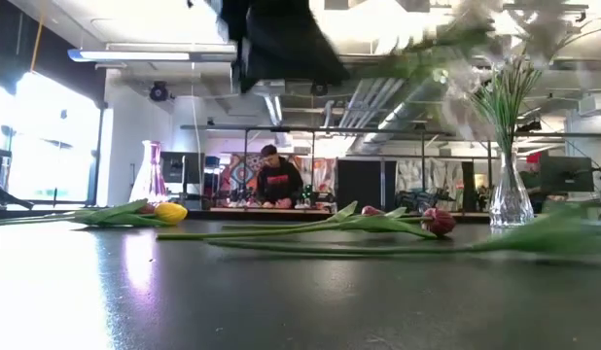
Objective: Sort flowers into vase by color
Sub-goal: Put the white flower into the top right transparent vase
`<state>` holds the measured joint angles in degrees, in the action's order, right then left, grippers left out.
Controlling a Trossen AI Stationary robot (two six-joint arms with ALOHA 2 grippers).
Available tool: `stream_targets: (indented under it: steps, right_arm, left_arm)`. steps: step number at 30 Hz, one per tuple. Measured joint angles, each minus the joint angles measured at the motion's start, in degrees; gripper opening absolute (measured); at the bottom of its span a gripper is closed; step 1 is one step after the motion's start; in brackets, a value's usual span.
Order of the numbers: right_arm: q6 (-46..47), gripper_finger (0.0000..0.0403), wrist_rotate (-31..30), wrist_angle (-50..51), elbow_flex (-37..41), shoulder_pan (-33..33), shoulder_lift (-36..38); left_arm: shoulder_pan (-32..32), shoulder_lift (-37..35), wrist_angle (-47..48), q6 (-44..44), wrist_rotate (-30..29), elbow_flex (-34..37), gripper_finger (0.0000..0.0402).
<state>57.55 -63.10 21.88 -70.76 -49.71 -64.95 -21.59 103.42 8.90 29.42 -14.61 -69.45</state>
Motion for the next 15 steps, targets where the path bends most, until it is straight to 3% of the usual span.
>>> stream_targets:
  steps: [4,9,15]
  right_arm:
    - [-0.1,0.0193,0.2,0.1,0.0,0.0,0.0]
    - [-0.9,0.0193,-0.7,0.1,0.0,0.0,0.0]
    - [0.3,0.0193,-10.7,-0.2,0.0,-2.6,0.1]
  left_arm:
    - [-0.7,2.6,-3.8,2.5,6.8,0.1,0.0005]
    - [-0.2,0.2,-9.6,3.0,5.4,0.0,0.0005]
    - [4.7,-4.4,-8.3,0.8,2.4,-0.1,0.0005]
